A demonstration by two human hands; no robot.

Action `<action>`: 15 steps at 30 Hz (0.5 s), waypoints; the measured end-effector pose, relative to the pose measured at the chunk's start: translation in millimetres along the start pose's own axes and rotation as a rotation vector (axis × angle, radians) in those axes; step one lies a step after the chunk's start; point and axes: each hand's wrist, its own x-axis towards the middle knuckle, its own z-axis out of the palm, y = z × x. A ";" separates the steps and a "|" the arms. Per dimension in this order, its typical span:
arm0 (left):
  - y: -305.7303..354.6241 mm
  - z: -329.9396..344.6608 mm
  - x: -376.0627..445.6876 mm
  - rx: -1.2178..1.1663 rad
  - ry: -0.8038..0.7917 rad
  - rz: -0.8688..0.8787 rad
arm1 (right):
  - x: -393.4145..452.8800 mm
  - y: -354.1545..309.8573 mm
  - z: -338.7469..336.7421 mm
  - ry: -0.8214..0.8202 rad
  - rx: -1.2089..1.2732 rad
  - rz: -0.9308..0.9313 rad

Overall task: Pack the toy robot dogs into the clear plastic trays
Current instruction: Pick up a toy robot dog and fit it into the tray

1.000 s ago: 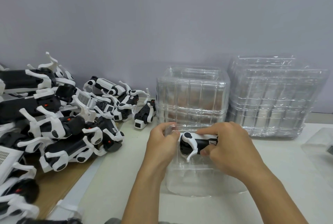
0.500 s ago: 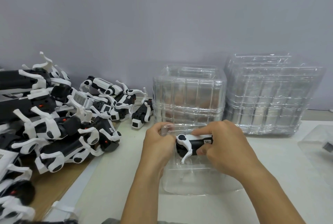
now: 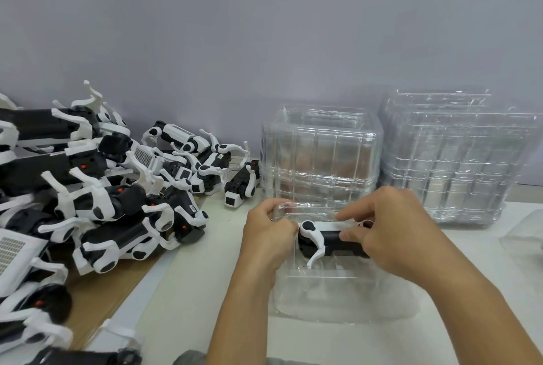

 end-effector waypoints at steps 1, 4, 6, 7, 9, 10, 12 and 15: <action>0.3 -0.2 -0.3 0.002 -0.003 -0.001 | -0.3 -0.6 -2.8 0.000 0.010 -0.006; 1.1 -0.9 -1.2 0.001 -0.011 0.002 | -2.6 -6.3 -6.6 -0.018 0.044 -0.030; 1.5 -1.4 -1.7 0.001 -0.018 0.006 | -4.6 -14.1 -3.0 -0.063 0.089 -0.070; 1.6 -1.5 -1.8 0.004 -0.021 0.007 | -5.2 -18.1 0.6 -0.100 0.097 -0.093; 1.6 -1.3 -1.8 0.006 -0.025 0.010 | -6.0 -23.2 8.4 -0.153 0.078 -0.133; 1.6 -1.2 -1.8 0.006 -0.024 0.010 | -5.7 -24.4 11.7 -0.152 0.067 -0.145; 1.9 -1.0 -2.1 0.004 -0.022 0.005 | -4.2 -24.8 16.3 -0.126 0.057 -0.147; 2.1 -0.8 -2.7 -0.001 -0.016 -0.008 | -2.6 -26.4 22.0 -0.082 0.069 -0.146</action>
